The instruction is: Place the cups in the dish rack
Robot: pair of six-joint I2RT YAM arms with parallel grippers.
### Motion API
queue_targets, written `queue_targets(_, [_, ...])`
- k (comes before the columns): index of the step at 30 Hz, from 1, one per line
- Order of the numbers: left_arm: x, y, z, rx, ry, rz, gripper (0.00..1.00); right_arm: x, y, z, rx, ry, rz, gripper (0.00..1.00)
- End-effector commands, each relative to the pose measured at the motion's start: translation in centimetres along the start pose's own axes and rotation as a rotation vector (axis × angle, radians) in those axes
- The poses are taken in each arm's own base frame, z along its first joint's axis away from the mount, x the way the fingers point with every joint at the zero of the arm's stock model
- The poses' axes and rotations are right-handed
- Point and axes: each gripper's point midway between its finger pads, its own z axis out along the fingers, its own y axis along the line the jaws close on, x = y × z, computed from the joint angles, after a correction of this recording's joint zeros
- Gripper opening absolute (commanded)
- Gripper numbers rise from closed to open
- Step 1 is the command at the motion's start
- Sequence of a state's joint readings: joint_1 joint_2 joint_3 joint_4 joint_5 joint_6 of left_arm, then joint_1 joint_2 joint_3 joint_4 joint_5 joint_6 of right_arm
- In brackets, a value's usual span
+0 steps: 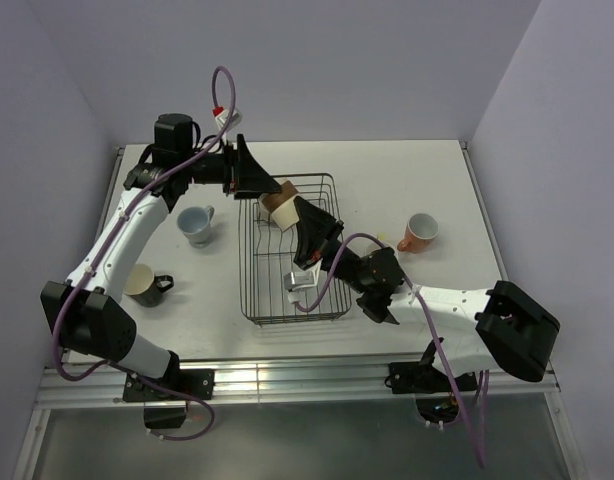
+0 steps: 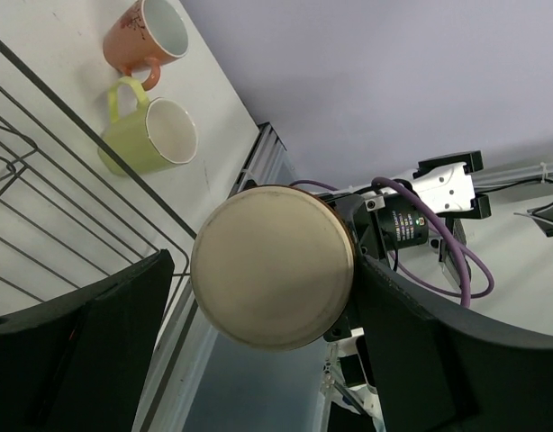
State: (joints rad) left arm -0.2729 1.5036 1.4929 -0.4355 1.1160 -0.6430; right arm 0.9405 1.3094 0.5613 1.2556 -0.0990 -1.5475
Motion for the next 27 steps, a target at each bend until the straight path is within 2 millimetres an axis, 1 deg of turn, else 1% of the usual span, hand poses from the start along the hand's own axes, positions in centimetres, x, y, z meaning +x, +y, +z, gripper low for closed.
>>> queue_targets(1, [-0.4, -0.5, 0.0, 0.003, -0.004, 0.038, 0.89, -1.5, -14.9, -2.7, 0.576, -0.046, -0.044, 0.00])
queue_targets(3, [0.0, -0.9, 0.1, 0.041, 0.016, 0.032, 0.88, -1.6, -14.8, -2.7, 0.573, -0.047, -0.043, 0.00])
queue_targets(4, [0.2, -1.3, 0.1, 0.066, 0.025, -0.002, 0.88, -1.6, -14.8, -2.8, 0.574, -0.049, -0.044, 0.00])
queue_targets(5, [0.5, -2.1, -0.1, 0.121, 0.036, 0.029, 0.87, -1.5, -14.7, -2.8, 0.570, -0.047, -0.046, 0.00])
queue_targets(6, [0.5, -2.7, -0.1, 0.146, 0.042, -0.019, 0.85, -1.6, -14.6, -2.8, 0.568, -0.048, -0.046, 0.00])
queue_targets(7, [0.6, -3.2, -0.2, 0.169, 0.043, -0.017, 0.84, -1.6, -14.5, -2.7, 0.565, -0.050, -0.047, 0.00])
queue_targets(8, [0.5, -3.6, -0.4, 0.197, 0.032, 0.025, 0.83, -1.6, -14.5, -2.8, 0.566, -0.051, -0.046, 0.00])
queue_targets(9, [0.7, -4.1, -0.5, 0.212, 0.042, -0.001, 0.81, -1.6, -14.5, -2.7, 0.565, -0.051, -0.047, 0.00])
queue_targets(11, [0.8, -4.2, -0.5, 0.215, 0.046, -0.008, 0.80, -1.7, -14.6, -2.7, 0.568, -0.054, -0.045, 0.00])
queue_targets(17, [1.1, -3.5, -0.3, 0.200, 0.055, -0.015, 0.74, -1.8, -14.4, -2.7, 0.563, -0.058, -0.049, 0.00])
queue_targets(19, [1.2, -3.7, -0.3, 0.208, 0.056, -0.014, 0.72, -1.9, -14.3, -2.7, 0.560, -0.061, -0.052, 0.00])
queue_targets(22, [1.2, -3.9, -0.3, 0.219, 0.059, -0.014, 0.61, -1.8, -14.1, -2.7, 0.554, -0.058, -0.060, 0.00])
queue_targets(23, [1.3, -3.8, -0.3, 0.220, 0.063, -0.022, 0.54, -1.8, -14.1, -2.7, 0.552, -0.058, -0.061, 0.00])
queue_targets(24, [1.4, -3.8, -0.3, 0.221, 0.066, -0.040, 0.49, -1.8, -14.1, -2.7, 0.554, -0.057, -0.063, 0.01])
queue_targets(25, [1.3, -4.0, -0.4, 0.229, 0.063, -0.028, 0.44, -1.9, -14.1, -2.7, 0.552, -0.058, -0.066, 0.10])
queue_targets(26, [1.3, -4.0, -0.4, 0.239, 0.060, -0.013, 0.36, -1.9, -14.1, -2.7, 0.552, -0.058, -0.066, 0.15])
queue_targets(27, [1.3, -4.1, -0.5, 0.243, 0.062, -0.025, 0.33, -1.9, -14.0, -2.7, 0.551, -0.059, -0.067, 0.18])
